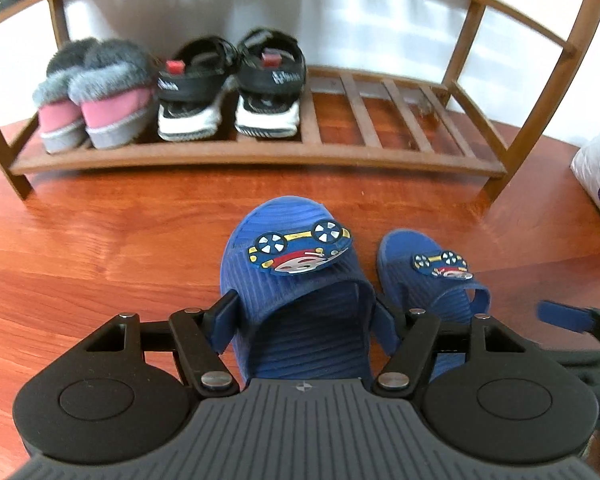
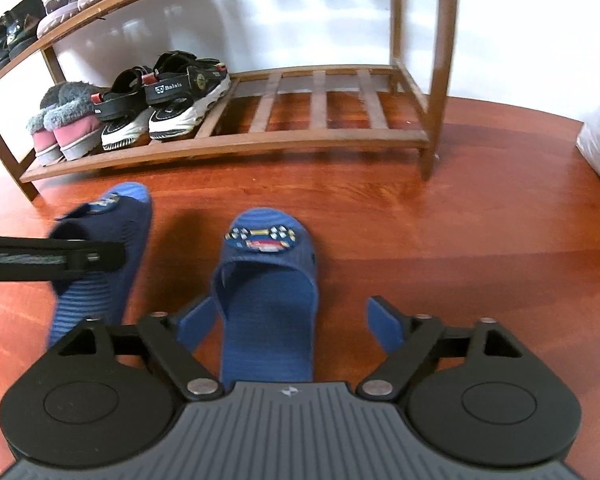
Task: Organize scattered shoes
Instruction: 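Grasp one blue slide with the left tool while the right tool grasps the other, then carry both blue slides up to the rack's middle shelf with both tools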
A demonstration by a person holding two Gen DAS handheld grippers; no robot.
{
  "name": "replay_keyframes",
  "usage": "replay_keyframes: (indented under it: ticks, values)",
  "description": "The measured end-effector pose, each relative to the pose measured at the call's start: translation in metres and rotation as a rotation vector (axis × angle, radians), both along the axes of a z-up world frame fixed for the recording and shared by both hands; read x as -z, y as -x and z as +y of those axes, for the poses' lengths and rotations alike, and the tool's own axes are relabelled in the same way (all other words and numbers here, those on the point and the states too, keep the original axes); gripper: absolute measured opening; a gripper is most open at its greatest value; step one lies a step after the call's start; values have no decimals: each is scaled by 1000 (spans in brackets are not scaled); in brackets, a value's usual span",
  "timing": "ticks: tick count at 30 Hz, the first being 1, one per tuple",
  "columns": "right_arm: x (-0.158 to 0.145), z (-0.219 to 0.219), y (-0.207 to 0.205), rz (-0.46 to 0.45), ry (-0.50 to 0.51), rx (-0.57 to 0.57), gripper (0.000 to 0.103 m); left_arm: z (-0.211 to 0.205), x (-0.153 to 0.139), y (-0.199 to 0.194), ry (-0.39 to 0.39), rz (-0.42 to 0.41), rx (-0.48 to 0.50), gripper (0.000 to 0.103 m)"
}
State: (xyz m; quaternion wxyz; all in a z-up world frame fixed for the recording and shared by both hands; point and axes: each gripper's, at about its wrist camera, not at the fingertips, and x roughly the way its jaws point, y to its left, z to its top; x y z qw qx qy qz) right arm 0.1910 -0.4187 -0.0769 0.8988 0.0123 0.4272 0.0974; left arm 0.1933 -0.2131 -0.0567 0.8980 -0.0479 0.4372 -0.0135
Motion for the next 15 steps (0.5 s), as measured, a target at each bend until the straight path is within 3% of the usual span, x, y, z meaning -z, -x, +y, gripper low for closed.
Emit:
replay_keyframes:
  ticks: [3, 10, 15]
  values:
    - [10, 6, -13, 20, -4, -4, 95, 8, -15, 5, -1, -5, -4, 69]
    - [36, 19, -26, 56, 19, -14, 95, 24, -42, 15, -9, -18, -9, 70]
    - [48, 28, -29, 49, 52, -29, 89, 31, -62, 13, -15, -43, -9, 70]
